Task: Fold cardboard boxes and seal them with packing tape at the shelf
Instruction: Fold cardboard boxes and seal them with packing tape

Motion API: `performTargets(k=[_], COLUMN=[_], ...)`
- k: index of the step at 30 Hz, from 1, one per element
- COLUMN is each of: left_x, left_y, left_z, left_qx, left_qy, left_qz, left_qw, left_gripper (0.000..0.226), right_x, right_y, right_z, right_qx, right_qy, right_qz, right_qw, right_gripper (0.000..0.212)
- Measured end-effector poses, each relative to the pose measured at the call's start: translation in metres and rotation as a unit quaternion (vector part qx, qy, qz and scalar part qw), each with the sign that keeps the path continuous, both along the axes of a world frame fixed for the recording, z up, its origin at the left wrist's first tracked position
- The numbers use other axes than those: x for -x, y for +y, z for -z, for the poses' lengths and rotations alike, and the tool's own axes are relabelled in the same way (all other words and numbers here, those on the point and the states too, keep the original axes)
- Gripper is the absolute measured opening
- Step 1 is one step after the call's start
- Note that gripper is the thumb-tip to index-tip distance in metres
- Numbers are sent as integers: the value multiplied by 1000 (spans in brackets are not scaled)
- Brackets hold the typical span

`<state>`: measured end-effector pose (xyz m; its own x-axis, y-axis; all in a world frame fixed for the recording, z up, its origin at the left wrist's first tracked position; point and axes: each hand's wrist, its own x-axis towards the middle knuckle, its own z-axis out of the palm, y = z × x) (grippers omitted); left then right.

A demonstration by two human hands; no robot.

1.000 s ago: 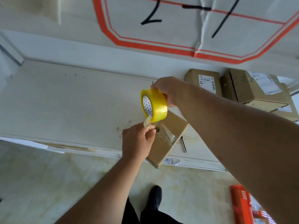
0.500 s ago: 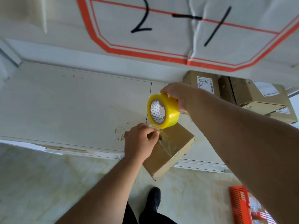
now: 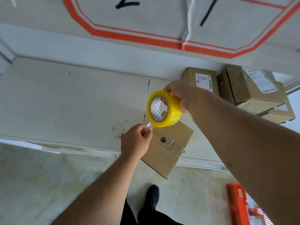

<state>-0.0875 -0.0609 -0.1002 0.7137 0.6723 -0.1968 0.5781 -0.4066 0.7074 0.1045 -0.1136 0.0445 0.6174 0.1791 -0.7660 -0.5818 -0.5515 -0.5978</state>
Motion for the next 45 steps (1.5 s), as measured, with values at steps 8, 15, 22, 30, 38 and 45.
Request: performTargets(k=[8, 15, 22, 30, 38, 45], left_x=[0, 7, 8, 4, 15, 5], left_y=[-3, -33, -39, -28, -39, -40], left_z=[-2, -13, -9, -6, -1, 6], left_qx=[71, -190, 47, 97, 57, -37], left_qy=[-22, -131, 41, 95, 5, 29], left_qz=[-121, 60, 141, 154, -4, 117], left_qw=[990, 971, 988, 979, 998, 992], left_gripper=[40, 33, 54, 51, 40, 39], right_x=[-2, -1, 3, 23, 38, 55], right_y=[-4, 1, 0, 8, -63, -97], right_z=[2, -1, -6, -10, -10, 6], right_qx=[7, 10, 17, 34, 61, 34], right_qy=[6, -7, -26, -79, -128, -133], right_qz=[12, 0, -19, -126, -234, -168], right_qw=[1000, 1000, 999, 988, 962, 976], right_gripper=[15, 12, 12, 49, 21, 26])
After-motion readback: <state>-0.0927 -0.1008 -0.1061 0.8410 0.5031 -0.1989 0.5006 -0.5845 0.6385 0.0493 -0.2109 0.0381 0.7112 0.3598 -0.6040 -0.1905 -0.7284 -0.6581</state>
